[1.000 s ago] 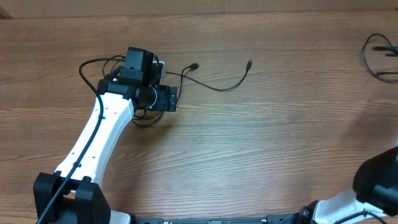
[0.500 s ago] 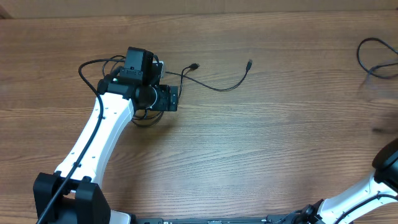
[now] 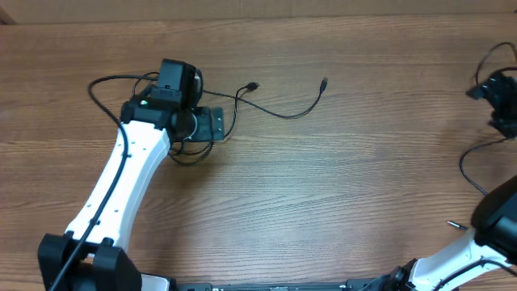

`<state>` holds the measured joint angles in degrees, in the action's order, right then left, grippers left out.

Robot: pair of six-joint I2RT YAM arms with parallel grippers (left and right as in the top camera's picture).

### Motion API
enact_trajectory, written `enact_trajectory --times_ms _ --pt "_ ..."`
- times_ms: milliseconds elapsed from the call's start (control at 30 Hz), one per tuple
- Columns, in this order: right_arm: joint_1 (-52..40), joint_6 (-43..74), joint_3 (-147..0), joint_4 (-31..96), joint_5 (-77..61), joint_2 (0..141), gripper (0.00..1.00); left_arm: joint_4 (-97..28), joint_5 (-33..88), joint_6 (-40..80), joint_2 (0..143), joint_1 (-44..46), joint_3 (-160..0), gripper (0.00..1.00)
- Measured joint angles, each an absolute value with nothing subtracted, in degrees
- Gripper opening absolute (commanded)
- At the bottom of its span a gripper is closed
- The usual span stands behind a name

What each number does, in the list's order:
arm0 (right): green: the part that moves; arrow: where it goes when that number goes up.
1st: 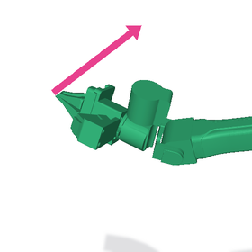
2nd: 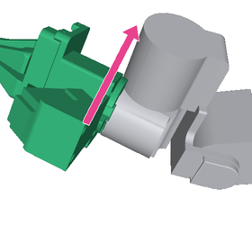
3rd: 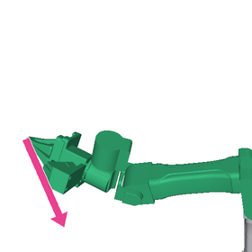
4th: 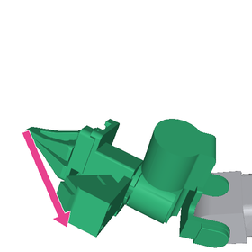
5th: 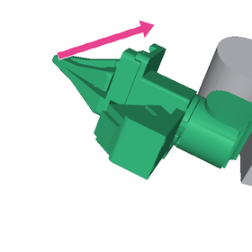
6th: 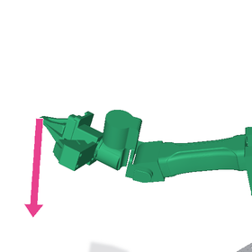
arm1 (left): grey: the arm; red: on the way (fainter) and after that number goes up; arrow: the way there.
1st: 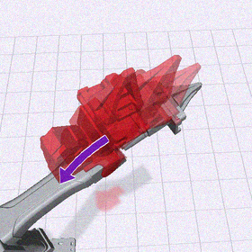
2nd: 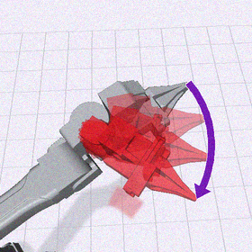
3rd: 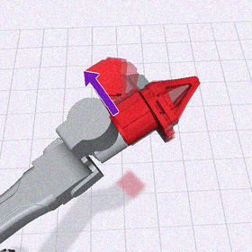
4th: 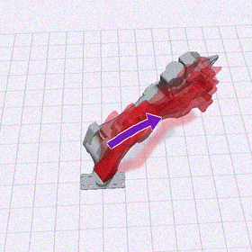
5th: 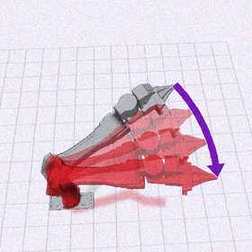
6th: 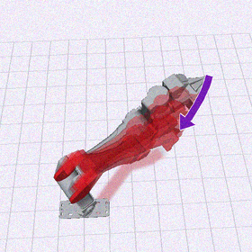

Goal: Untangle cables

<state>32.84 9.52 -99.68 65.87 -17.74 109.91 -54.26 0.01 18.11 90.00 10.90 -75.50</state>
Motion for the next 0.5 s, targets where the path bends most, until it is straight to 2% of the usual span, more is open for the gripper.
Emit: enact_trajectory --times_ms 233,500 --pt "19.6 2.8 -99.8 74.5 -20.4 108.5 0.90 -61.3 -4.2 29.6 89.1 3.4 -75.9 1.00" --pt "-0.1 1.7 -99.6 71.7 -21.2 108.5 0.93 -63.0 -4.6 34.2 89.1 -3.8 -76.0 1.00"
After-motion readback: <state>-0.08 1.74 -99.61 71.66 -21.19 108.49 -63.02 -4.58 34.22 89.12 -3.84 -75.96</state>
